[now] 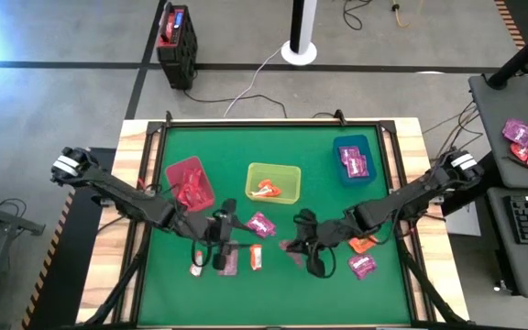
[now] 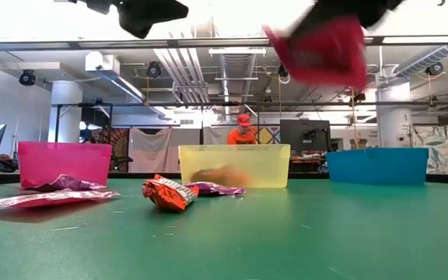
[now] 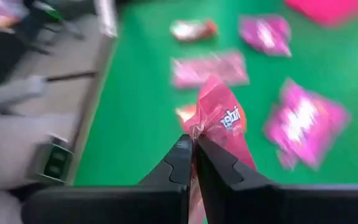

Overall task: Sort candy by brand, put in halloween buckets
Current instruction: Put the red candy into the red bin

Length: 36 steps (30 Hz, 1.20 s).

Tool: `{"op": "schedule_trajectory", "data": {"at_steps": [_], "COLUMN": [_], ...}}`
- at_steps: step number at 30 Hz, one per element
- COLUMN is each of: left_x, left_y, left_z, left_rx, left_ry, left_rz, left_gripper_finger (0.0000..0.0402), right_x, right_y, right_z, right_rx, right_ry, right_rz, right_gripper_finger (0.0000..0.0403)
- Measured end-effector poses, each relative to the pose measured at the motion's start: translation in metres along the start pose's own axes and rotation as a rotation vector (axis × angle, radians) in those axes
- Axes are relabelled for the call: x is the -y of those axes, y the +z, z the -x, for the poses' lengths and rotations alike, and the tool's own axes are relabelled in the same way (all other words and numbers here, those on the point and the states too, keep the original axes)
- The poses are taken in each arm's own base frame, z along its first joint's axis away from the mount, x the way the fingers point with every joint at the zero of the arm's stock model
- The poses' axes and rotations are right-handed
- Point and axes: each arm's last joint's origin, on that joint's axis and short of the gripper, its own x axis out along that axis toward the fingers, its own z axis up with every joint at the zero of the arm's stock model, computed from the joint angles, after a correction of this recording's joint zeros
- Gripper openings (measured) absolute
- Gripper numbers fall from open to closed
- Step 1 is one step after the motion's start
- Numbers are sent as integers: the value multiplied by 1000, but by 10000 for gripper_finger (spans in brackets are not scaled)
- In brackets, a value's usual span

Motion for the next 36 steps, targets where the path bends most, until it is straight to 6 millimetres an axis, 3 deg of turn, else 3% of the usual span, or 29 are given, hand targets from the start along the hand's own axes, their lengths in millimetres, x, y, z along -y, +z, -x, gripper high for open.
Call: {"op": "schedule_trajectory", "data": {"at_steps": [8, 18, 28, 31, 36], "left_x": [9, 14, 4, 4, 5], "left_y": [-6, -8, -7, -8, -8], "left_z": [-33, -65, -78, -79, -79], "left_rx": [137, 135, 141, 139, 142], "left_ry": [-19, -127, -166, -171, -193], "left_rz": [-56, -93, -56, -56, -70], "left_gripper_finger": [160, 160, 156, 129, 18], "right_x": [0, 3, 2, 2, 3], "right_y": [12, 11, 13, 14, 14], "right_z": [-12, -16, -15, -15, -14], "right_rx": [78, 63, 91, 92, 94], "right_ry": [224, 241, 252, 250, 241], "right_rz": [78, 96, 125, 124, 127], "right_gripper_finger": [11, 12, 12, 12, 12]}}
